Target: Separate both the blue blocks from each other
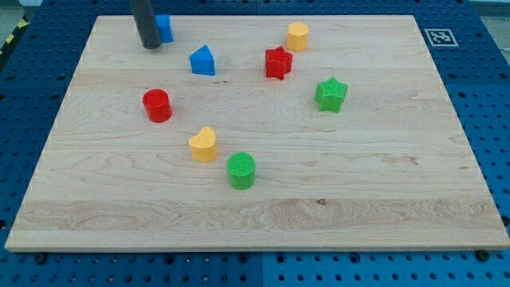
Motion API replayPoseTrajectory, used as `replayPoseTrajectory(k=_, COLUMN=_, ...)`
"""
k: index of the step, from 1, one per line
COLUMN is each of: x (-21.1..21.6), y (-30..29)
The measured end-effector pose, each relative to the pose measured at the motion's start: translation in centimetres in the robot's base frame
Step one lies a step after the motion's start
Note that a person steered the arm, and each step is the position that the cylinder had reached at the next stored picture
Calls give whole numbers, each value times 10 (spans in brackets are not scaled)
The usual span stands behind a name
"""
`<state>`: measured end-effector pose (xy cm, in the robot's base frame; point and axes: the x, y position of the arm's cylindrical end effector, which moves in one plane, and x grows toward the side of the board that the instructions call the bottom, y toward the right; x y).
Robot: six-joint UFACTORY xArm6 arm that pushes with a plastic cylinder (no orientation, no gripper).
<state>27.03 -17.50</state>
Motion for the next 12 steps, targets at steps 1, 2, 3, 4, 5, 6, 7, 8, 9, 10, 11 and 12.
replayPoseTrajectory(k=1, x=1, y=44)
replayPoseTrajectory(k=2, x=-3, y=53)
replayPoseTrajectory(k=3, x=-8, y=46)
replayPoseTrajectory(k=4, x=-22, y=25)
replayPoseTrajectory(k=5, x=-33, y=12)
replayPoseTrajectory(k=6, x=-40, y=6)
replayPoseTrajectory(k=7, x=-35, y=27)
replayPoseTrajectory(k=8, x=-17, y=89)
replayPoseTrajectory(k=9, x=-3, y=123)
replayPoseTrajectory(k=10, x=-1, y=123)
replayPoseTrajectory(k=11, x=6, y=132)
replayPoseTrajectory(k=12, x=33, y=162)
